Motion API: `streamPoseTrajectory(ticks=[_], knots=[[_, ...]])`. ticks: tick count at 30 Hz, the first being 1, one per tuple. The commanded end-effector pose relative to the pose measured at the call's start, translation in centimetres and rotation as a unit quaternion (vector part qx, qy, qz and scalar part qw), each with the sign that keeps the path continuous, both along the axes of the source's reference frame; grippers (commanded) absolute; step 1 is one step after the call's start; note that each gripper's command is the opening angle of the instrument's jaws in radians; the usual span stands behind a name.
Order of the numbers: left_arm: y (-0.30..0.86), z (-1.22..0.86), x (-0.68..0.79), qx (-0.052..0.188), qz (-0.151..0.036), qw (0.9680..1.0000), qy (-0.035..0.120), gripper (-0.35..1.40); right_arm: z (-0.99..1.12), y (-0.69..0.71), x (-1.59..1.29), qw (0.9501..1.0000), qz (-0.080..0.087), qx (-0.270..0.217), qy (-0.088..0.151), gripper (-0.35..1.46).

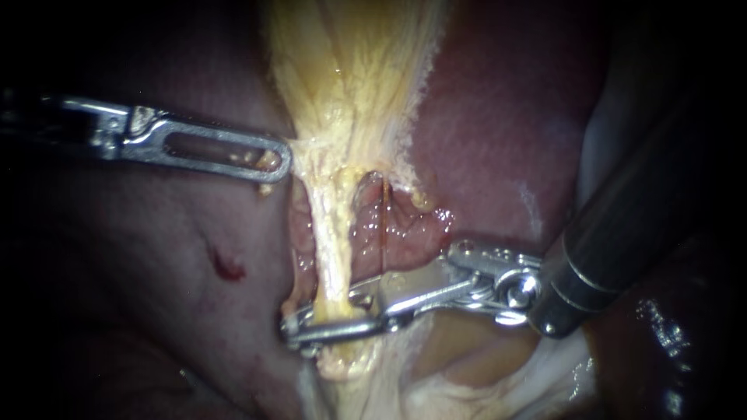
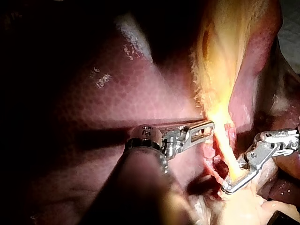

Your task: Going back second clip left tube

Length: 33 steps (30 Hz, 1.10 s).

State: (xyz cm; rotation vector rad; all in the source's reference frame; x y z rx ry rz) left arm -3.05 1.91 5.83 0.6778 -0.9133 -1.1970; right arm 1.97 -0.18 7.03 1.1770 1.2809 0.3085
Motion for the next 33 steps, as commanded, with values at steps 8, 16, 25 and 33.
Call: streamPoseTrajectory(ticks=[8, 16, 25, 33], knots=[[0.00, 0.00, 0.00, 0.000, 0.000, 1.0000, 0.000, -0.35, -0.02, -0.01, -0.01, 1.0000, -0.001, 0.002, -0.001, -0.35], [0.00, 0.00, 0.00, 0.000, 0.000, 1.0000, 0.000, -0.35, -0.02, -0.11, 0.06, 0.9998, 0.016, -0.007, 0.010, 0.41], [-0.01, 0.00, 0.00, -0.001, -0.001, 1.0000, 0.001, -0.35, 0.03, -0.12, 0.16, 0.9971, 0.059, -0.048, -0.003, 0.50], [-0.01, 0.00, 0.00, -0.001, -0.001, 1.0000, 0.001, -0.35, 0.16, 0.02, 0.12, 0.9902, 0.095, -0.102, -0.005, 0.50]])
